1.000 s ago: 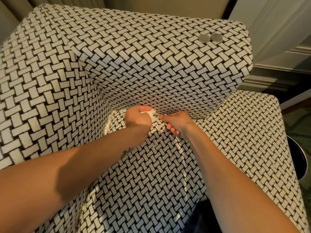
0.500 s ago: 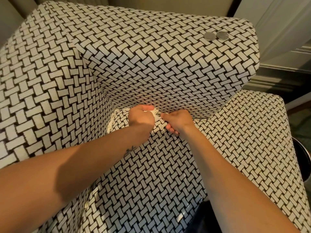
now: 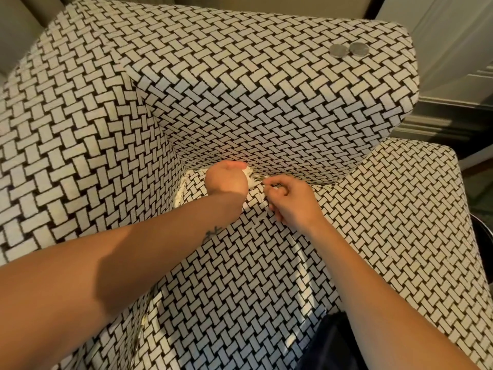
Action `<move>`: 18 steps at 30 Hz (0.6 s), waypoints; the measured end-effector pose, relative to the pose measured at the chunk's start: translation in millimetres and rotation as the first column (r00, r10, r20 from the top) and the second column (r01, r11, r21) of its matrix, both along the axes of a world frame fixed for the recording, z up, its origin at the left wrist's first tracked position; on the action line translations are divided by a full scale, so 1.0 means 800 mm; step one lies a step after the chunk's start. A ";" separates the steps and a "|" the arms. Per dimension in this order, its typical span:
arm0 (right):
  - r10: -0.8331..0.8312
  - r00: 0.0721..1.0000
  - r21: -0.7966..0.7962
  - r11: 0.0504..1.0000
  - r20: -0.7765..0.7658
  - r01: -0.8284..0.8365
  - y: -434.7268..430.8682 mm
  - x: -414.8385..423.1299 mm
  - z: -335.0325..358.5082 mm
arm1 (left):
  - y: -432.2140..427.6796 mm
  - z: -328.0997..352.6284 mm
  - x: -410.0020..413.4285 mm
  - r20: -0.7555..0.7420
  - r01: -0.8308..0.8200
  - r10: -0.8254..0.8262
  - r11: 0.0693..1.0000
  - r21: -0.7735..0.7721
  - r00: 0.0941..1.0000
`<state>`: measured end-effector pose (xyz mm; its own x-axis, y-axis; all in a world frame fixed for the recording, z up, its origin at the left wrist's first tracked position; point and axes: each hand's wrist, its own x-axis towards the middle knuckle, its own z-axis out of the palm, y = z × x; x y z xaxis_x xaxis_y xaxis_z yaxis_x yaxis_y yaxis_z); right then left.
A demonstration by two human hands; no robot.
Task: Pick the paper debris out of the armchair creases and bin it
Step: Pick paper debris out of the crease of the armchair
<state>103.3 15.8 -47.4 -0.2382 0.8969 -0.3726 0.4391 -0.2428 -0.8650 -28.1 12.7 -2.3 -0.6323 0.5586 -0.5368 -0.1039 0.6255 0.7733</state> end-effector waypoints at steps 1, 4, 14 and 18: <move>0.061 0.998 -0.012 0.998 0.004 -0.061 -0.001 0.002 0.001 | 0.000 0.000 -0.001 -0.006 -0.002 0.002 1.000 0.011 1.000; 0.241 0.967 -0.065 0.970 0.085 -0.236 -0.004 0.009 0.010 | 0.002 -0.004 -0.003 -0.016 -0.010 0.011 0.999 0.051 1.000; 0.317 0.875 0.279 0.860 0.366 -0.428 -0.019 0.005 -0.009 | 0.008 -0.012 -0.007 0.056 -0.049 0.047 0.998 0.032 0.997; 0.329 0.837 0.307 0.821 0.436 -0.482 -0.026 0.002 -0.003 | 0.007 -0.012 -0.008 0.095 -0.052 0.049 0.998 0.036 0.994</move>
<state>105.2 -4.8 -49.8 -0.5364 0.8315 -0.1442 0.7071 0.3495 -0.6147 -34.2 17.9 -12.2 -0.6083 0.5484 -0.5738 -0.2078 0.5876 0.7820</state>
